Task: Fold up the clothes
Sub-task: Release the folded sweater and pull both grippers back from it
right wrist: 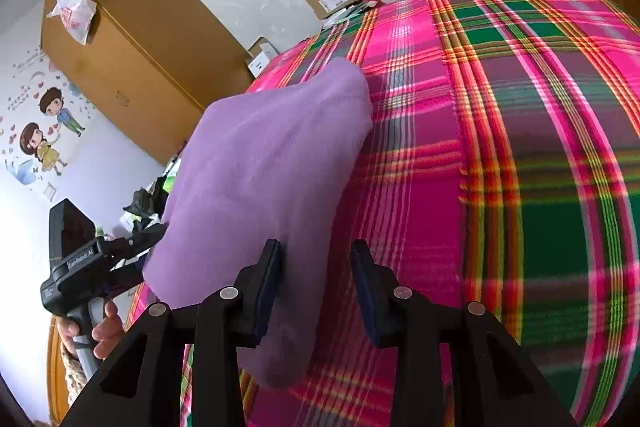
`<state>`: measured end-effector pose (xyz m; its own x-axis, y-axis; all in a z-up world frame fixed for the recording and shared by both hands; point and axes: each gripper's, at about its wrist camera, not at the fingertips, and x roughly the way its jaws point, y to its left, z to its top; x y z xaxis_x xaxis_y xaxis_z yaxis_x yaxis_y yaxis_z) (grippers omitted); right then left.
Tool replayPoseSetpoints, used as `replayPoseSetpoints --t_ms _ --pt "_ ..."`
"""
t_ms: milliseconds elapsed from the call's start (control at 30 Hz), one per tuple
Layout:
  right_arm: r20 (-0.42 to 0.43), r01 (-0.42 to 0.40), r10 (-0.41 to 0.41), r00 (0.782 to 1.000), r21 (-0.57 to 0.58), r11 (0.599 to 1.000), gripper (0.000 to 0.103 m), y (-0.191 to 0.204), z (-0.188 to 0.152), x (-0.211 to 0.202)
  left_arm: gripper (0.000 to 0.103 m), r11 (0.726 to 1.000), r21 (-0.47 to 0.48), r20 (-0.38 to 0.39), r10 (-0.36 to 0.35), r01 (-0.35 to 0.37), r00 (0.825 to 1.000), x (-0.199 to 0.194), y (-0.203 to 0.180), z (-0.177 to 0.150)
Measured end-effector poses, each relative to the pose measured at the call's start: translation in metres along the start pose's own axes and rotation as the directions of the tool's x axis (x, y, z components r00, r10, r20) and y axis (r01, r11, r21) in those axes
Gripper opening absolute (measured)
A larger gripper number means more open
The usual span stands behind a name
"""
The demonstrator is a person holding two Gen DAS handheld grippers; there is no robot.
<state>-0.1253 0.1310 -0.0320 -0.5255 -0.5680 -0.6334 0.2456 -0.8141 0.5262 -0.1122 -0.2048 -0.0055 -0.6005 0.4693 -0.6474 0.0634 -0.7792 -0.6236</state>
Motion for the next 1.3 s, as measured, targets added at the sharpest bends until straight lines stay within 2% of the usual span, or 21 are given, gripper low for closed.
replayPoseSetpoints --t_ms 400,533,667,800,867,1000,1100,1233,1300 --pt "0.026 0.030 -0.028 0.999 -0.048 0.998 0.037 0.004 -0.016 -0.030 0.048 0.995 0.021 0.020 0.092 -0.093 0.996 -0.017 -0.015 -0.018" --pt "0.013 0.072 -0.071 0.997 -0.098 0.993 0.037 0.011 -0.025 -0.037 0.048 0.987 0.045 0.045 0.152 -0.154 0.987 -0.023 -0.024 -0.032" --pt "-0.005 0.122 -0.125 0.992 -0.171 0.978 0.037 0.023 -0.039 -0.040 0.048 0.961 0.103 0.044 0.252 -0.255 0.967 -0.021 -0.038 -0.051" --pt "-0.027 0.122 -0.133 0.991 -0.253 0.960 0.037 0.038 -0.053 -0.041 0.048 0.928 0.171 0.068 0.324 -0.331 0.944 -0.019 -0.055 -0.066" --pt "-0.030 0.127 -0.141 0.990 -0.277 0.952 0.037 0.043 -0.058 -0.041 0.048 0.914 0.209 0.088 0.336 -0.348 0.938 -0.019 -0.065 -0.070" --pt "-0.041 0.136 -0.155 0.987 -0.304 0.943 0.037 0.049 -0.066 -0.041 0.048 0.908 0.230 0.097 0.337 -0.351 0.936 -0.019 -0.075 -0.075" --pt "-0.050 0.153 -0.178 0.983 -0.323 0.934 0.037 0.052 -0.072 -0.039 0.048 0.888 0.253 0.110 0.369 -0.385 0.923 -0.016 -0.080 -0.079" --pt "-0.060 0.185 -0.226 0.972 -0.393 0.901 0.038 0.064 -0.082 -0.031 0.048 0.853 0.302 0.117 0.409 -0.425 0.905 -0.010 -0.087 -0.089" --pt "-0.063 0.189 -0.234 0.970 -0.403 0.896 0.038 0.069 -0.085 -0.029 0.048 0.849 0.313 0.117 0.412 -0.427 0.904 -0.010 -0.088 -0.093"
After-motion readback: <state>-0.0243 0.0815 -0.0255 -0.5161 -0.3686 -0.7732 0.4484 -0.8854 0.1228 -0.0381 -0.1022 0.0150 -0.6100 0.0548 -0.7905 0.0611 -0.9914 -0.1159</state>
